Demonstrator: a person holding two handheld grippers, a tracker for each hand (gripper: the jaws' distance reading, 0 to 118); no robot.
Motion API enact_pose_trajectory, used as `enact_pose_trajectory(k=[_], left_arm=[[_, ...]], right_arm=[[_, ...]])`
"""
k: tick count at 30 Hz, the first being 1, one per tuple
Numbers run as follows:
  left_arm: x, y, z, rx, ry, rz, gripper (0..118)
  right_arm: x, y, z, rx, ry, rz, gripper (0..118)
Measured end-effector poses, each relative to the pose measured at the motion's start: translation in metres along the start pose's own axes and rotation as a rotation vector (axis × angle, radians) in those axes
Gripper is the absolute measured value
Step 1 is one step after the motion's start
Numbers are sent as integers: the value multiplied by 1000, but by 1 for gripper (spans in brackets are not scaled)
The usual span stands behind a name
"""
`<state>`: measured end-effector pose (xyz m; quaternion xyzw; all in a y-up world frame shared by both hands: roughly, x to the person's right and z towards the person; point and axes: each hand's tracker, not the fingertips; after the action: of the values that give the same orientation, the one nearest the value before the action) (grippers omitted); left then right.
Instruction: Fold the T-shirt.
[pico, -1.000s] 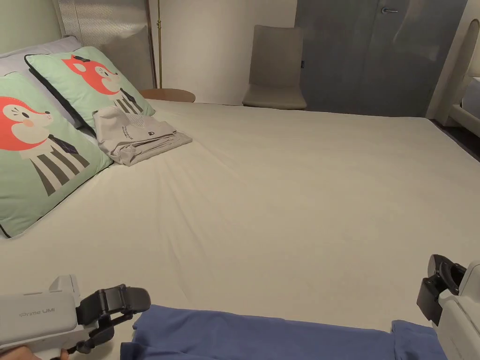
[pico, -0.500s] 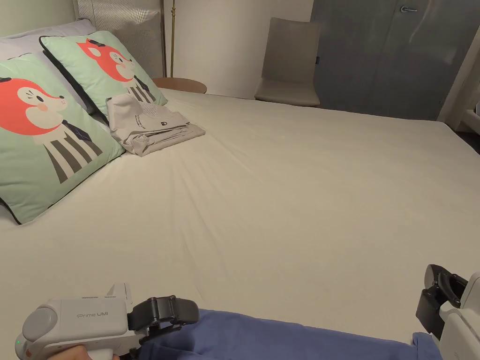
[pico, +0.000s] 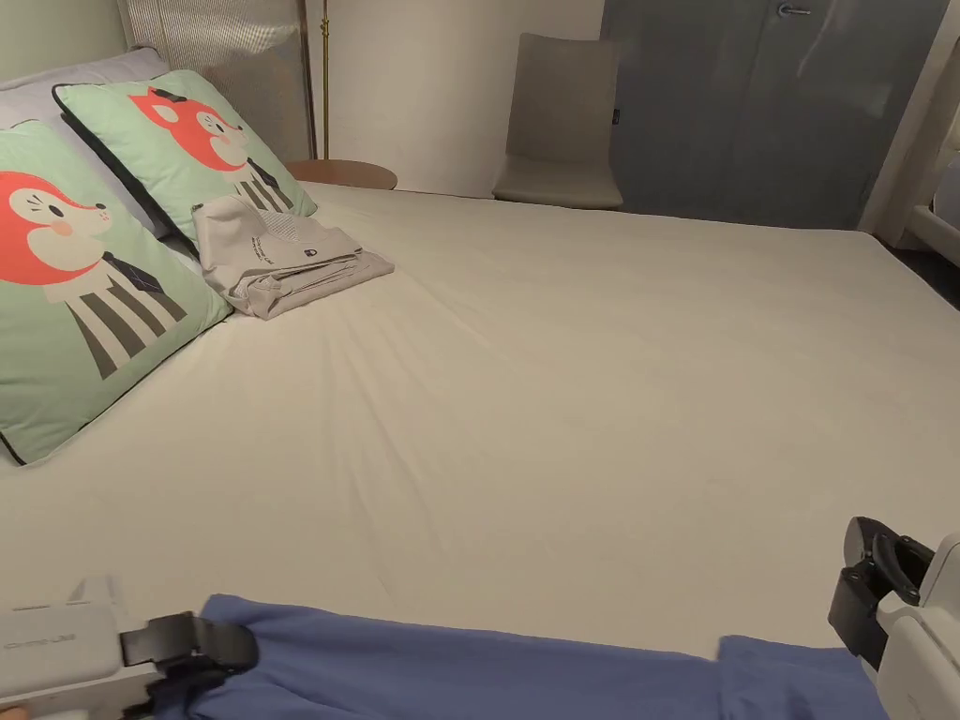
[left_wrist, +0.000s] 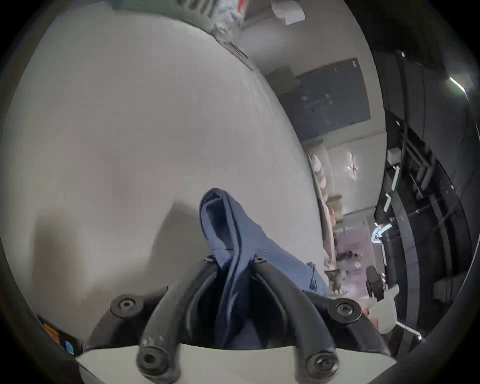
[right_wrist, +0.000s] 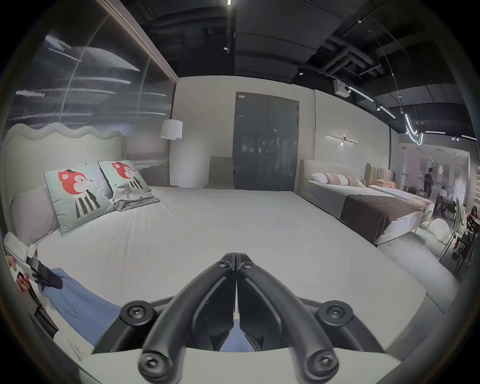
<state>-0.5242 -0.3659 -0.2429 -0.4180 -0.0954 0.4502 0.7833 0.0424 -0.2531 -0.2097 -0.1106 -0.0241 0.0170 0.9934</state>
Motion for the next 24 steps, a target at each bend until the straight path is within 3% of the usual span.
enact_pose_trajectory(k=[4, 9, 13, 17, 24], left_arm=[[17, -2, 25, 32, 53, -33, 6], [85, -23, 12, -33, -73, -169, 6], [140, -46, -38, -141, -147, -261, 6], [171, -71, -105, -197, -65, -344, 6], [178, -125, -188, -259, 119, -358, 7]], right_arm=[[-1, -5, -2, -10, 13, -23, 0], [-2, -9, -3, -11, 45, -34, 0], [5, -9, 3, 0, 52, -60, 0], [21, -11, 12, 9, 34, -78, 0], [60, -19, 25, -1, -25, -106, 0]])
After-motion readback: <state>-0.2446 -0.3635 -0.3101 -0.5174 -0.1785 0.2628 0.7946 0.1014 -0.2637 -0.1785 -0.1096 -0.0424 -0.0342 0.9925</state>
